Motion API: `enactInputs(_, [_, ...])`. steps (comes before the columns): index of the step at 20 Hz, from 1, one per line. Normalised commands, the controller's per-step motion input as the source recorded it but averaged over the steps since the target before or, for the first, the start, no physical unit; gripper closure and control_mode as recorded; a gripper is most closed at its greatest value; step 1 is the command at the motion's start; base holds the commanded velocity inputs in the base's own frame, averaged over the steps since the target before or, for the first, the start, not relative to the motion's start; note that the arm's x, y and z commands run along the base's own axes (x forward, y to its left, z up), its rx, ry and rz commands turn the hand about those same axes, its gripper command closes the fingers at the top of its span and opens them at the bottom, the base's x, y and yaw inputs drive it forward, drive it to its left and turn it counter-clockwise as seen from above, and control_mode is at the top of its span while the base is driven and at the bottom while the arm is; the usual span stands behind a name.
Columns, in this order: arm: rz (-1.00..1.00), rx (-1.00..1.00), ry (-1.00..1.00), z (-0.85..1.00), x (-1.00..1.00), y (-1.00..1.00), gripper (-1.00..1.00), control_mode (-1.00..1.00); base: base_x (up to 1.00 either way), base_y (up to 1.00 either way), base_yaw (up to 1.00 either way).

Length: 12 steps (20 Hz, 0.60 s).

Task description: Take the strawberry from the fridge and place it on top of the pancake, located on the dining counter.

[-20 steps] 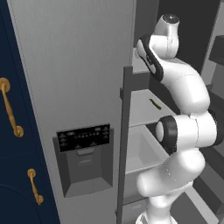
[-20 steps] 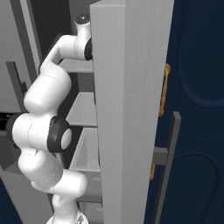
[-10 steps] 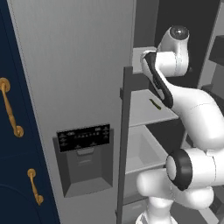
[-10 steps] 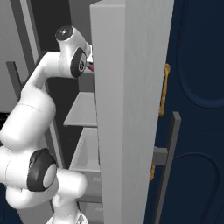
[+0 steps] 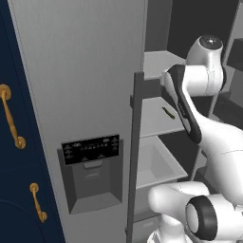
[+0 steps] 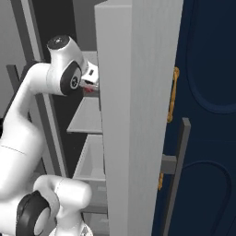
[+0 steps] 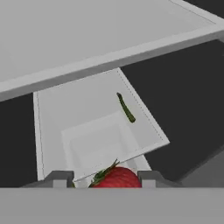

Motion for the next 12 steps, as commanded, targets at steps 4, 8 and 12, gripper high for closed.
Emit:
enactInputs(4, [0.00,0.01,0.22,-0.75,-0.91,0.11,1.00,-1.00,0.00,0.00,0.00])
enactInputs(8, [0.00,0.00,0.05,-0.89,-0.92,0.31,1.00,-1.00,0.00,0.00,0.00])
enactInputs(12, [0.00,0.00,0.02,-0.76,-1.00,0.06,1.00,-1.00,0.00,0.00,0.00])
